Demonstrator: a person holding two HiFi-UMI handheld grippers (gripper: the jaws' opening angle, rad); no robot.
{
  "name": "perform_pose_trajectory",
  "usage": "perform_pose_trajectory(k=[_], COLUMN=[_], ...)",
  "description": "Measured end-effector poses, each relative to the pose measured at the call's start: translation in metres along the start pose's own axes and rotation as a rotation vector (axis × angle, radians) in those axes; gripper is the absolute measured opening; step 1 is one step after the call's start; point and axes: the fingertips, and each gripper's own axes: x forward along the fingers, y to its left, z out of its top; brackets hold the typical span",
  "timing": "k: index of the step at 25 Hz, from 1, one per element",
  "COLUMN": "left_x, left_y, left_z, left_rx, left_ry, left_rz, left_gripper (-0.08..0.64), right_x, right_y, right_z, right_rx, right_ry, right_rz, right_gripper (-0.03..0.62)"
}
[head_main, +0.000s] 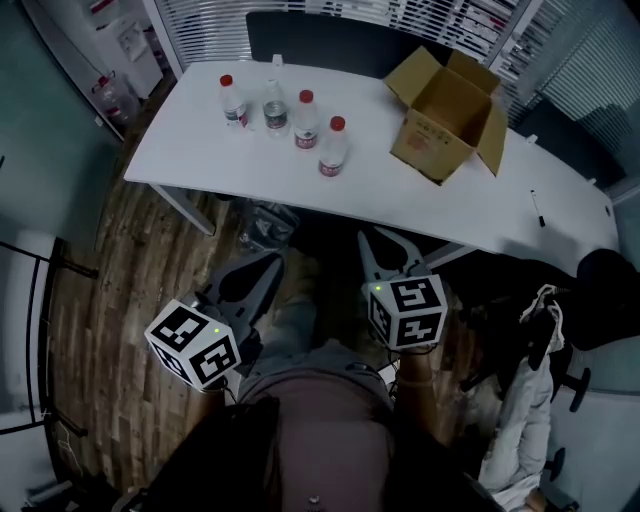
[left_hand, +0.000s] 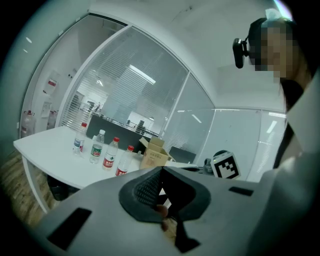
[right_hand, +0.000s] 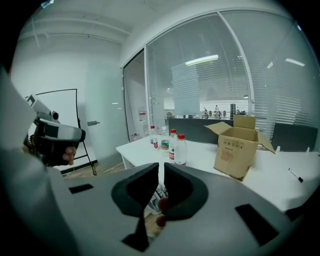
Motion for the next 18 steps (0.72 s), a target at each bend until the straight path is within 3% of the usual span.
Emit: perform_pose_trajectory(k=[18], left_x=[-0.050], left_y=[-0.051], left_z=[-0.031], left_rx=[0.022], left_ry=[0.013], left_rz=[0.004], left_gripper=[0.009], right_x=[-0.058], right_y=[0.033], right_z=[-0.041], right_rx=[-0.034], right_ry=[0.025], right_rz=[-0.017], right_gripper=[0.025])
